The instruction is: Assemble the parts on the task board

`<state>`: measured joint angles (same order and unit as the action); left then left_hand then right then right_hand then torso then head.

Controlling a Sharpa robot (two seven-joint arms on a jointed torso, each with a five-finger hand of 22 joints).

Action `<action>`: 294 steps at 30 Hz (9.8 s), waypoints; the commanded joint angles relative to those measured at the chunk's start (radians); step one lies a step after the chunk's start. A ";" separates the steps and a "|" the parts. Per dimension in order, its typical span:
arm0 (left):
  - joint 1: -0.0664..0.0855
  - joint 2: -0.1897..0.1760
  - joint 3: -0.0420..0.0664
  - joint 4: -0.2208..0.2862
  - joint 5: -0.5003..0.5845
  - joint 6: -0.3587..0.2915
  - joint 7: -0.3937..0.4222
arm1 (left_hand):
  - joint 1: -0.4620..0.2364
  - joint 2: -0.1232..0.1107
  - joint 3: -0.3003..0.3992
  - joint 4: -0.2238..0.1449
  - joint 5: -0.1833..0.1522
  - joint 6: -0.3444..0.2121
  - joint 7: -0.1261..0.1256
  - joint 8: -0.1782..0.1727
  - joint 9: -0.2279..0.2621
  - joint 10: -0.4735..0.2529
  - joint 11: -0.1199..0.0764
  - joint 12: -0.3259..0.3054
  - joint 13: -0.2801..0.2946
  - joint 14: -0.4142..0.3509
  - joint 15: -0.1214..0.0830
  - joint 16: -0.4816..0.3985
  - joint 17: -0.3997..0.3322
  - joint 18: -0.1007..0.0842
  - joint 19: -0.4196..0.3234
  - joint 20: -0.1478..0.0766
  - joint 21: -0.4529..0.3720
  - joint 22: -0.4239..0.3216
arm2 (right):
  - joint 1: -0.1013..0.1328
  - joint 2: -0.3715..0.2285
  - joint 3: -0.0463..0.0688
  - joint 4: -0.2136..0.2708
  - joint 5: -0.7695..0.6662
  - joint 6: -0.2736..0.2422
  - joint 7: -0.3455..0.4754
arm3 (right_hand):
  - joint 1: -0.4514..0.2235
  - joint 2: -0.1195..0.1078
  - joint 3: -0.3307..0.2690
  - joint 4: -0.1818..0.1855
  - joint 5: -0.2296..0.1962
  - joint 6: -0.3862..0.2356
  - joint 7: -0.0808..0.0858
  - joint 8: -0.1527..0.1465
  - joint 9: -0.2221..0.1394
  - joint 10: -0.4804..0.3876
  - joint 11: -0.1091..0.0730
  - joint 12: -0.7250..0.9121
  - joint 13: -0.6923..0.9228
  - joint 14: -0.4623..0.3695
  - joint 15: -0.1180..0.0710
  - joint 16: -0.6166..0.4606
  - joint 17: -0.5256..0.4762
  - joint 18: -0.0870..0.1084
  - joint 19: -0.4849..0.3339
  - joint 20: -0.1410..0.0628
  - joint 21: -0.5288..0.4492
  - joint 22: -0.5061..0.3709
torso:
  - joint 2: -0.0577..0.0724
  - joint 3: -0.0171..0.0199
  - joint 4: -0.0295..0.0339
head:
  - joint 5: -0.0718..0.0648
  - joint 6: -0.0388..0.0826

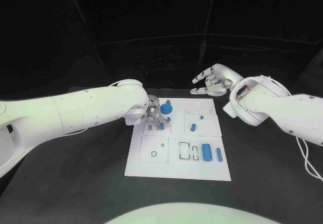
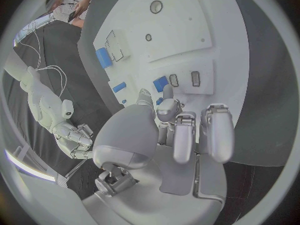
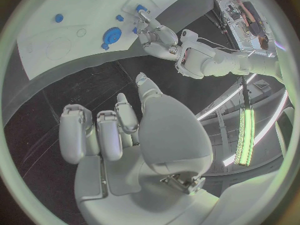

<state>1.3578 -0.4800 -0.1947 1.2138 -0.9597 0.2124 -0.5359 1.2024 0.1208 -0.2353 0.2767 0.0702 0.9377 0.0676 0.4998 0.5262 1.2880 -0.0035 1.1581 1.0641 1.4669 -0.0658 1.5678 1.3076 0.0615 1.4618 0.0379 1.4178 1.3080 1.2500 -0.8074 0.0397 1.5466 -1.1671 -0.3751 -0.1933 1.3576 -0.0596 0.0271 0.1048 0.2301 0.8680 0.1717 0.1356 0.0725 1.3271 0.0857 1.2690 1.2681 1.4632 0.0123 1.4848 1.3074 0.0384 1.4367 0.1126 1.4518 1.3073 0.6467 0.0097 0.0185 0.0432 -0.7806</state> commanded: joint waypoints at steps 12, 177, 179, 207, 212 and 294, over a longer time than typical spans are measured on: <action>-0.002 0.019 0.001 -0.021 -0.007 0.033 -0.009 | 0.032 0.002 0.008 -0.017 0.004 -0.005 -0.001 0.015 0.017 0.003 -0.003 0.011 0.010 0.104 -0.004 0.003 0.263 -0.015 0.031 0.001 0.015 0.023 | 0.002 0.006 0.001 -0.005 -0.005 0.010 0.000 | -0.003 0.006 -0.001 0.008 0.006 0.005 -0.001 0.009 -0.001 -0.004 -0.003 -0.003 0.000 0.069 -0.007 -0.005 0.103 0.019 -0.007 0.000 -0.005 0.003 | 0.000 -0.0010 0.0009 | 0.000 -0.009; -0.092 -0.076 0.002 0.100 -0.047 -0.164 -0.006 | -0.029 -0.198 0.921 -0.296 0.105 -0.045 -0.013 0.060 0.190 0.017 -0.019 -0.064 -0.061 0.104 -0.019 0.003 0.263 -0.008 0.022 -0.014 -0.014 0.006 | 0.002 0.015 0.000 -0.036 0.001 0.039 0.009 | -0.009 0.014 -0.010 0.023 0.011 0.010 -0.004 0.018 -0.001 0.003 -0.006 0.003 0.001 0.070 -0.010 -0.008 0.101 0.018 -0.006 -0.003 -0.007 0.002 | -0.005 -0.0002 0.0207 | -0.013 -0.039; -0.092 -0.072 0.002 0.094 -0.041 -0.159 -0.006 | -0.035 -0.198 0.920 -0.293 0.108 -0.044 -0.014 0.062 0.192 0.017 -0.019 -0.067 -0.066 0.104 -0.019 0.003 0.263 -0.008 0.022 -0.014 -0.013 0.007 | 0.002 0.015 0.000 -0.036 0.001 0.039 0.008 | -0.009 0.014 -0.010 0.023 0.011 0.010 -0.004 0.018 -0.001 0.003 -0.006 0.003 0.001 0.070 -0.010 -0.008 0.101 0.018 -0.006 -0.003 -0.007 0.002 | -0.005 -0.0003 0.0205 | -0.013 -0.040; -0.084 -0.042 0.002 0.049 -0.018 -0.113 -0.006 | -0.164 -0.165 0.854 -0.203 0.109 0.002 -0.040 0.098 0.213 0.048 -0.038 -0.003 -0.008 0.104 -0.035 0.003 0.263 -0.012 0.029 -0.027 -0.002 0.030 | 0.002 0.018 0.000 -0.037 0.001 0.042 0.004 | -0.010 0.016 -0.011 0.026 0.012 0.010 -0.004 0.019 -0.002 0.004 -0.006 0.003 0.001 0.070 -0.011 -0.008 0.100 0.019 -0.006 -0.004 -0.007 0.001 | -0.005 -0.0010 0.0217 | -0.017 -0.042; -0.083 -0.039 0.002 0.045 -0.018 -0.120 -0.005 | -0.172 -0.156 0.853 -0.195 0.110 0.007 -0.041 0.101 0.214 0.053 -0.040 0.004 -0.001 0.104 -0.036 0.003 0.263 -0.013 0.030 -0.028 0.000 0.033 | 0.002 0.018 0.000 -0.037 0.001 0.043 0.004 | -0.010 0.016 -0.011 0.026 0.012 0.010 -0.004 0.019 -0.002 0.004 -0.006 0.003 0.001 0.070 -0.011 -0.008 0.100 0.019 -0.006 -0.004 -0.007 0.001 | -0.005 -0.0013 0.0223 | -0.019 -0.042; 0.001 -0.055 0.175 -0.104 -0.100 0.095 0.023 | -0.127 -0.125 0.285 0.009 -0.017 -0.065 0.016 -0.032 0.078 -0.100 0.010 -0.190 -0.246 0.104 0.006 0.003 0.263 0.011 -0.014 0.008 -0.100 -0.064 | 0.002 0.022 0.000 -0.052 0.001 0.039 0.014 | -0.009 0.012 -0.023 0.036 0.010 0.004 -0.005 0.022 -0.004 -0.001 -0.007 -0.004 -0.008 0.067 -0.012 -0.018 0.088 0.022 -0.013 -0.005 -0.017 -0.015 | -0.004 -0.0031 0.0182 | -0.020 -0.016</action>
<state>1.3605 -0.5398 -0.0203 1.1251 -1.0458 0.2540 -0.5335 1.0686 -0.0059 0.0532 0.2855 0.0549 0.8683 0.0841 0.4705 0.6085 1.1945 0.0077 0.9748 0.8200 1.4670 -0.0655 1.5677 1.3074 0.0615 1.4480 0.0411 1.3209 1.2447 1.2497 -0.7866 0.0391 1.4936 -1.1645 -0.3336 -0.1893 1.3488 -0.0509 0.0054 0.1372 0.2398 0.8716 0.1681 0.1539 0.0706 1.3310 0.0821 1.2690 1.2603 1.4669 0.0088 1.4731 1.3080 0.0472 1.4293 0.1051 1.4398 1.2935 0.6425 0.0076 0.0409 0.0204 -0.7976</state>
